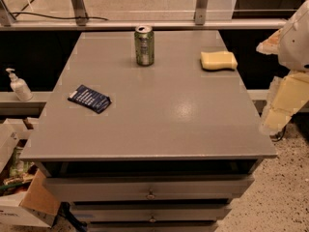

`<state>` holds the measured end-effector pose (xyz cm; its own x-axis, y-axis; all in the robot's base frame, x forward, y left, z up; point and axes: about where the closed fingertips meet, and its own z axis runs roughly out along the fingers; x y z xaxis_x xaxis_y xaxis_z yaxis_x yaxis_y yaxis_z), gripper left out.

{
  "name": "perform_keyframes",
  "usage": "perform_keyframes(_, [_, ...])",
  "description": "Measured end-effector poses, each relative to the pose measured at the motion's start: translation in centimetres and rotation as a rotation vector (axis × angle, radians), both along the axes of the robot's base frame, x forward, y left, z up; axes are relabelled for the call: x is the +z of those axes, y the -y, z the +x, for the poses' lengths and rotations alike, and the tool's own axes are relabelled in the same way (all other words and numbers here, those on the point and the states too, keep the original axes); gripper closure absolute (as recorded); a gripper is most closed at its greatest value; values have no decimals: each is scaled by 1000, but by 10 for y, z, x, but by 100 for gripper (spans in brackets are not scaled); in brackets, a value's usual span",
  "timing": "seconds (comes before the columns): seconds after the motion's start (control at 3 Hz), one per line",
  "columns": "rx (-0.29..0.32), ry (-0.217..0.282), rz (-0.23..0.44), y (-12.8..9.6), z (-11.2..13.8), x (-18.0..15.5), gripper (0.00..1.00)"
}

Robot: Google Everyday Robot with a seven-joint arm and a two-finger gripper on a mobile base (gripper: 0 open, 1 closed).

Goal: Move rxbar blueberry near sponge

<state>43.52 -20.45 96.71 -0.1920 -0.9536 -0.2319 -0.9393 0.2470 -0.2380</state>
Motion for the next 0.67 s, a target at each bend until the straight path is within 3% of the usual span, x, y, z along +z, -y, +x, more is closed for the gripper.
perform_keyframes(0.33, [46, -50, 150, -40, -5, -28, 0])
perform_keyframes(0.67, [60, -71, 210, -55, -7, -34, 0])
